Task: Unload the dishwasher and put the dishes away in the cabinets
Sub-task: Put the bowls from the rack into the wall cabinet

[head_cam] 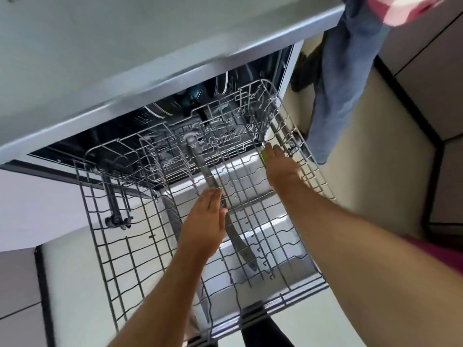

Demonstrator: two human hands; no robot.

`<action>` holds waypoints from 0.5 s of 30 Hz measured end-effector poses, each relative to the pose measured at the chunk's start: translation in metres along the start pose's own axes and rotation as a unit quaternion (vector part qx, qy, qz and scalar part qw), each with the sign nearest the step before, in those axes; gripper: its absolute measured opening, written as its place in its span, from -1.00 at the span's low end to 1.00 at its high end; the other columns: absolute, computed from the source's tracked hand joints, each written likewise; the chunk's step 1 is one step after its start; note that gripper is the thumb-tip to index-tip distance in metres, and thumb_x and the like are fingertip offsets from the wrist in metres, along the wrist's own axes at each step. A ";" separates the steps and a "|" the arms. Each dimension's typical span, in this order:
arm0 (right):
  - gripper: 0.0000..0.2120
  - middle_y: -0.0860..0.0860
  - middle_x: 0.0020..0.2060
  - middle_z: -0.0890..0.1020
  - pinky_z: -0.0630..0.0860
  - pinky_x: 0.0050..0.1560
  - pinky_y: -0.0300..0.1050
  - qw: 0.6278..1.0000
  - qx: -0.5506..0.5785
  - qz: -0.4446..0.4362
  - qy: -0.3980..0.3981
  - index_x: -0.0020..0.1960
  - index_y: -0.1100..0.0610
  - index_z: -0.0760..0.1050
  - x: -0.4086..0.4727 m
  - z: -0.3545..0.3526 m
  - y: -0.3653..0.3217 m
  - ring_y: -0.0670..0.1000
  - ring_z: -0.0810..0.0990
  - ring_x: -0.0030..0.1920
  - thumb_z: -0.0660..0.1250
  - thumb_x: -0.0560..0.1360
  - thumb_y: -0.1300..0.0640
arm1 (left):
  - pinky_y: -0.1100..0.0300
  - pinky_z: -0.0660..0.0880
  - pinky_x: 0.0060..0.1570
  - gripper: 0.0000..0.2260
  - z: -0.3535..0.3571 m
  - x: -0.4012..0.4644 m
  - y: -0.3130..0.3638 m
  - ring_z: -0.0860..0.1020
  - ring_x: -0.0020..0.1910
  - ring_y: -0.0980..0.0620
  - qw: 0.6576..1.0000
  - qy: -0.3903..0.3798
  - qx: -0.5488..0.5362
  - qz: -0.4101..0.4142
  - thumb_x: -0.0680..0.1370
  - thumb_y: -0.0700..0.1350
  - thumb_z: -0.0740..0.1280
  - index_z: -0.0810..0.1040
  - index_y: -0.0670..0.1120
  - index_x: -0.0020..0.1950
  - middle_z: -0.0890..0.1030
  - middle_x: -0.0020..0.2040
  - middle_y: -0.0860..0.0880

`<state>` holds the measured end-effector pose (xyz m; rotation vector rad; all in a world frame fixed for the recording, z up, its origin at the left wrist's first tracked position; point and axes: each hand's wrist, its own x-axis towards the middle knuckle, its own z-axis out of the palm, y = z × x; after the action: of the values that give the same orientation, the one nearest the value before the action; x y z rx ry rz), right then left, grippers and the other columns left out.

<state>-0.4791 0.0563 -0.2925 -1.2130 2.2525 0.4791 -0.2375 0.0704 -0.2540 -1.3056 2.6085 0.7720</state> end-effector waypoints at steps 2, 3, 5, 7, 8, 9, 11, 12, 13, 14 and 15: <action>-0.02 0.19 0.55 0.05 0.57 0.04 0.17 1.000 -0.002 0.005 0.010 0.60 0.16 -0.20 0.000 0.000 -0.003 0.30 0.45 0.33 0.42 0.46 0.31 | -0.02 0.23 0.49 -0.52 -0.002 -0.004 -0.003 0.11 0.56 0.00 1.000 0.002 -0.001 -0.004 0.69 0.06 -0.02 0.11 -0.07 0.59 0.17 0.57 -0.06; -0.04 0.20 0.53 0.09 0.58 0.00 0.15 1.000 -0.005 0.006 0.015 0.60 0.17 -0.14 -0.001 0.000 -0.003 0.30 0.48 0.30 0.43 0.44 0.32 | -0.01 0.21 0.50 -0.51 -0.004 -0.005 -0.005 0.09 0.57 0.00 1.000 0.003 -0.001 -0.005 0.69 0.06 -0.03 0.10 -0.07 0.59 0.16 0.58 -0.06; -0.07 0.21 0.49 0.14 0.59 -0.05 0.13 1.000 -0.013 0.004 0.028 0.58 0.20 -0.05 -0.004 0.002 -0.003 0.30 0.52 0.25 0.46 0.42 0.31 | 0.02 0.15 0.52 -0.52 -0.008 -0.006 -0.009 0.07 0.57 0.01 1.000 0.008 0.000 -0.005 0.69 0.06 -0.03 0.09 -0.07 0.59 0.16 0.58 -0.06; -0.13 0.23 0.50 0.16 0.60 -0.07 0.14 0.999 -0.009 -0.006 0.049 0.56 0.25 -0.01 -0.006 0.005 0.000 0.30 0.55 0.22 0.45 0.42 0.33 | 0.00 0.18 0.52 -0.52 -0.012 -0.007 -0.012 0.10 0.56 0.00 1.000 0.012 -0.003 -0.005 0.69 0.06 -0.02 0.11 -0.08 0.59 0.18 0.57 -0.07; -0.18 0.23 0.50 0.16 0.60 -0.08 0.15 0.998 -0.006 -0.022 0.067 0.54 0.28 0.01 -0.009 0.008 0.003 0.30 0.58 0.19 0.41 0.44 0.36 | -0.02 0.21 0.50 -0.51 -0.015 -0.009 -0.013 0.13 0.56 -0.01 1.000 0.015 0.000 -0.002 0.68 0.07 -0.03 0.12 -0.08 0.58 0.20 0.57 -0.08; -0.25 0.24 0.49 0.20 0.61 -0.08 0.16 0.996 -0.002 -0.041 0.085 0.51 0.30 0.04 -0.011 0.009 0.005 0.31 0.61 0.14 0.36 0.45 0.39 | -0.03 0.24 0.49 -0.51 -0.019 -0.010 -0.014 0.14 0.55 -0.02 1.000 0.017 0.003 0.001 0.68 0.07 -0.03 0.12 -0.08 0.58 0.20 0.56 -0.08; -0.35 0.25 0.40 0.32 0.61 -0.07 0.19 0.992 0.021 -0.064 0.104 0.47 0.30 0.11 -0.022 0.006 0.010 0.34 0.63 0.06 0.30 0.46 0.43 | -0.03 0.22 0.50 -0.52 -0.028 -0.013 -0.015 0.13 0.55 -0.03 1.000 0.020 0.012 0.002 0.68 0.06 -0.02 0.12 -0.08 0.58 0.18 0.57 -0.07; -0.36 0.24 0.35 0.37 0.60 -0.07 0.21 0.991 0.039 -0.068 0.106 0.45 0.28 0.12 -0.029 0.003 0.013 0.35 0.63 0.04 0.30 0.45 0.42 | -0.03 0.19 0.51 -0.53 -0.033 -0.015 -0.016 0.11 0.56 -0.04 1.000 0.024 0.019 0.002 0.68 0.05 -0.01 0.11 -0.08 0.58 0.16 0.58 -0.07; -0.34 0.22 0.31 0.40 0.61 -0.07 0.22 0.991 0.054 -0.067 0.106 0.45 0.25 0.12 -0.039 0.000 0.015 0.35 0.63 0.02 0.32 0.44 0.39 | -0.03 0.16 0.52 -0.52 -0.040 -0.018 -0.017 0.08 0.56 -0.04 0.999 0.031 0.027 0.004 0.68 0.05 -0.01 0.10 -0.07 0.58 0.15 0.58 -0.07; -0.31 0.18 0.29 0.42 0.61 -0.10 0.22 0.990 0.063 -0.061 0.109 0.45 0.21 0.12 -0.051 -0.004 0.014 0.33 0.64 0.00 0.37 0.43 0.34 | -0.03 0.14 0.52 -0.52 -0.048 -0.022 -0.018 0.06 0.57 -0.04 0.999 0.039 0.036 0.007 0.68 0.05 0.00 0.09 -0.07 0.58 0.13 0.58 -0.07; -0.26 0.15 0.27 0.43 0.62 -0.13 0.19 0.990 0.071 -0.054 0.113 0.46 0.17 0.11 -0.064 -0.008 0.013 0.29 0.64 -0.02 0.42 0.41 0.27 | -0.03 0.13 0.53 -0.51 -0.057 -0.026 -0.019 0.04 0.57 -0.04 0.998 0.046 0.044 0.010 0.68 0.05 0.00 0.07 -0.07 0.59 0.12 0.59 -0.07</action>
<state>-0.4639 0.1007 -0.2466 -1.3635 2.3456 0.1421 -0.1998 0.0516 -0.2041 -1.3227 2.6957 0.6057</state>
